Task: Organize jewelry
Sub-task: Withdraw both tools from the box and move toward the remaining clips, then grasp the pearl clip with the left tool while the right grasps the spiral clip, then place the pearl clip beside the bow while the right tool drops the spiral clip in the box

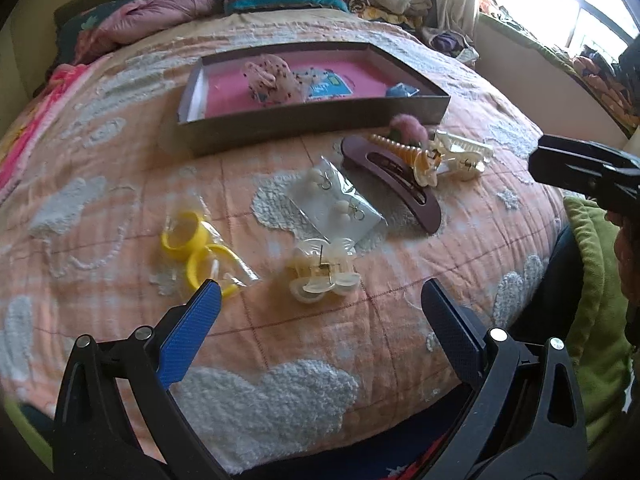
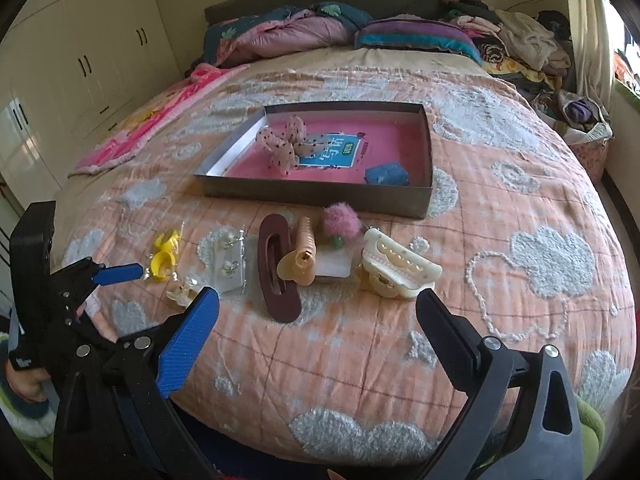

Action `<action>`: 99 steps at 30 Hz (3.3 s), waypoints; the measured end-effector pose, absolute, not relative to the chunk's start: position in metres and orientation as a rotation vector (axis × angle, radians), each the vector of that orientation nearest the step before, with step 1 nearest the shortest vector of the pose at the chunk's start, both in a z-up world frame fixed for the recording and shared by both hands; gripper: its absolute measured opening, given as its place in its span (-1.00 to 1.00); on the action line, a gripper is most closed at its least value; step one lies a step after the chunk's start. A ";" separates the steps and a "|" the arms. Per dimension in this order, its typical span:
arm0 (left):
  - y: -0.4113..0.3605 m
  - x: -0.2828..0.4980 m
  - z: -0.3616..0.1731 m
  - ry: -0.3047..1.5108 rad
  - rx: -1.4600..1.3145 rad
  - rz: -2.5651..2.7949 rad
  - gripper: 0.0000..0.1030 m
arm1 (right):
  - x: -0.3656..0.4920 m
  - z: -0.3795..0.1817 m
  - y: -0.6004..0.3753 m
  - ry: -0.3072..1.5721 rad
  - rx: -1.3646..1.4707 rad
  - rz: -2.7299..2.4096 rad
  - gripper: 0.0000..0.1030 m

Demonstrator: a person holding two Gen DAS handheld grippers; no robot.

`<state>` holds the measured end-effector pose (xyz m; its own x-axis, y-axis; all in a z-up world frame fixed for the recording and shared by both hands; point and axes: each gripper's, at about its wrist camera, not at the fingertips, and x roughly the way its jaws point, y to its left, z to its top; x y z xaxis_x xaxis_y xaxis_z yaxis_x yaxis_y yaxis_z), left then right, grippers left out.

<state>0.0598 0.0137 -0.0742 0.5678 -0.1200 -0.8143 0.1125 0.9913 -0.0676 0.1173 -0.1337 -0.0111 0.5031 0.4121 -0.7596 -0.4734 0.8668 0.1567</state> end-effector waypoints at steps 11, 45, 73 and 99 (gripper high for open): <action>0.007 0.077 -0.090 0.977 -0.025 -0.172 0.33 | 0.148 -0.030 -0.108 0.964 -0.085 0.592 0.55; 0.018 0.082 -0.051 0.914 -0.121 -0.221 -0.29 | 0.163 -0.029 -0.144 0.999 0.137 0.606 -0.41; 0.081 0.173 0.025 0.789 -0.149 -0.099 -0.29 | 0.211 0.094 -0.145 0.722 0.129 0.631 -0.41; 0.065 0.233 -0.038 0.918 -0.118 -0.096 -0.29 | 0.304 0.035 -0.131 0.844 0.110 0.524 -0.68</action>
<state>0.2331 0.0647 -0.0382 0.6040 -0.1333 -0.7857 0.0325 0.9892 -0.1428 0.3042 -0.1307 0.0352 0.5461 0.4837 -0.6840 -0.3982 0.8682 0.2961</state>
